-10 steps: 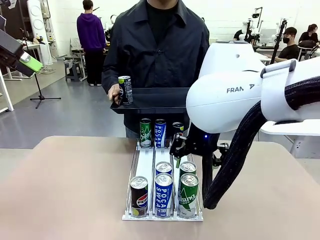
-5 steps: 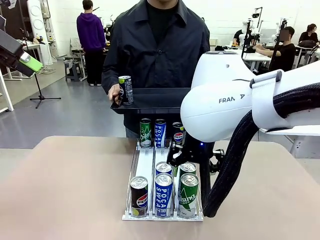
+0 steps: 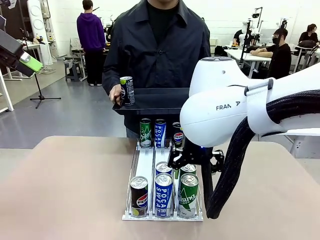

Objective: Retrieve and hand over the desired beverage to the person.
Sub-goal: Pick up another can of the same type that the person held from the Automatic Can Dispenser.

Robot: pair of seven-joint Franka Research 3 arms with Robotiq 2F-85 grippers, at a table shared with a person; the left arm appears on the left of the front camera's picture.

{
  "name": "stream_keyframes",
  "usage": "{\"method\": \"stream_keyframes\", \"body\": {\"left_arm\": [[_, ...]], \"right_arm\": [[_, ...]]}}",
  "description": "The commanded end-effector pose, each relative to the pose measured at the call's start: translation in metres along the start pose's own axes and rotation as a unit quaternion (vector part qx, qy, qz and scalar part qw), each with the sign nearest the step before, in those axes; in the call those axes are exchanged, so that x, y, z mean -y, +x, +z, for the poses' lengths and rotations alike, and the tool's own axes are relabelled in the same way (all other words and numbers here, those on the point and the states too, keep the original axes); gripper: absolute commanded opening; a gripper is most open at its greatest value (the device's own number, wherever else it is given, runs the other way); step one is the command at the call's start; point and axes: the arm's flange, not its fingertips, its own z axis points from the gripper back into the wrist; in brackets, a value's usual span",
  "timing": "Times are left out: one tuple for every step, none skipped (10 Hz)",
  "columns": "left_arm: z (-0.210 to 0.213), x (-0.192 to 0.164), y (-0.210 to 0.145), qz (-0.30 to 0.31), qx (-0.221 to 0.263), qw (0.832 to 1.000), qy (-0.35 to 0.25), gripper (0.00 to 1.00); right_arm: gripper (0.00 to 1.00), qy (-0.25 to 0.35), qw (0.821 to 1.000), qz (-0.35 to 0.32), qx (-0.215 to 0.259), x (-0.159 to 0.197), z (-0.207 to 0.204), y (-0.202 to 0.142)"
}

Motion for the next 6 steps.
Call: {"method": "stream_keyframes", "body": {"left_arm": [[0.0003,-0.0007,0.0005,-0.002,0.004,1.0,-0.003,1.0],[0.0003,-0.0007,0.0005,-0.002,0.004,1.0,-0.003,1.0],[0.0003,-0.0007,0.0005,-0.002,0.004,1.0,-0.003,1.0],[0.0003,-0.0007,0.0005,-0.002,0.004,1.0,-0.003,1.0],[0.0003,-0.0007,0.0005,-0.002,0.004,1.0,-0.003,1.0],[0.0003,-0.0007,0.0005,-0.002,0.004,1.0,-0.003,1.0]], "right_arm": [[1.0,-0.003,1.0,0.018,0.002,0.0,-0.0113,0.0038],[1.0,-0.004,1.0,0.022,-0.001,-0.0005,-0.0131,0.0033],[1.0,-0.006,1.0,0.021,-0.002,0.0002,-0.0132,0.0036],[1.0,-0.008,1.0,0.022,-0.005,0.001,-0.0132,0.0031],[1.0,-0.011,1.0,0.024,-0.009,0.0012,-0.0132,0.002],[1.0,-0.012,1.0,0.025,-0.01,0.001,-0.013,0.0022]]}}
